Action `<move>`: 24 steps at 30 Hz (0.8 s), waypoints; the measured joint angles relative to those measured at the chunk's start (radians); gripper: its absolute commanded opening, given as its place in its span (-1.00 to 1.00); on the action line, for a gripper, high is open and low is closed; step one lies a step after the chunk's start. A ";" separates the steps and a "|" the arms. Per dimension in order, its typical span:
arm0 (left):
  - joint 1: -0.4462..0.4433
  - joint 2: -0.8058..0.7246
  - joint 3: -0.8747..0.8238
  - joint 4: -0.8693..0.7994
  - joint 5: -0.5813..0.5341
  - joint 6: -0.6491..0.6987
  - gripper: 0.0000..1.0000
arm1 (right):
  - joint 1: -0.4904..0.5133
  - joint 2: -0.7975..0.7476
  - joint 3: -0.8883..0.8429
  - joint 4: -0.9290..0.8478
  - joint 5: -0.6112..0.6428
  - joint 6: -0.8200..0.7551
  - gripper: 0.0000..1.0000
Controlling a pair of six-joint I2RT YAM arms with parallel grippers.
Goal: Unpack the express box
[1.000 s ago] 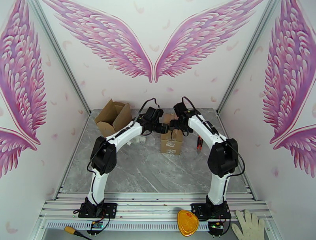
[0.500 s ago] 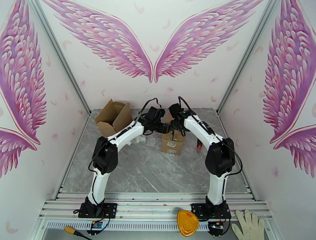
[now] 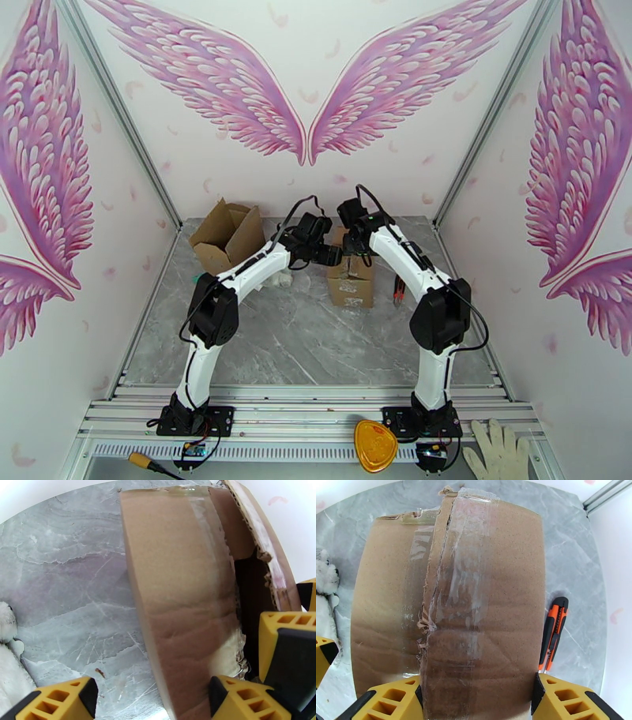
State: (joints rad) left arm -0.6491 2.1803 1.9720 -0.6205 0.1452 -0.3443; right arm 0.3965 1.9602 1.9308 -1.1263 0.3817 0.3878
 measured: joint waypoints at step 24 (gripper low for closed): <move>-0.004 0.019 0.034 -0.022 -0.003 -0.003 0.52 | -0.074 -0.185 -0.115 0.051 -0.057 -0.032 -0.30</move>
State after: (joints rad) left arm -0.6529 2.1994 2.0060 -0.6422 0.1417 -0.3473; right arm 0.3222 1.7752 1.8160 -1.0748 0.3248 0.3557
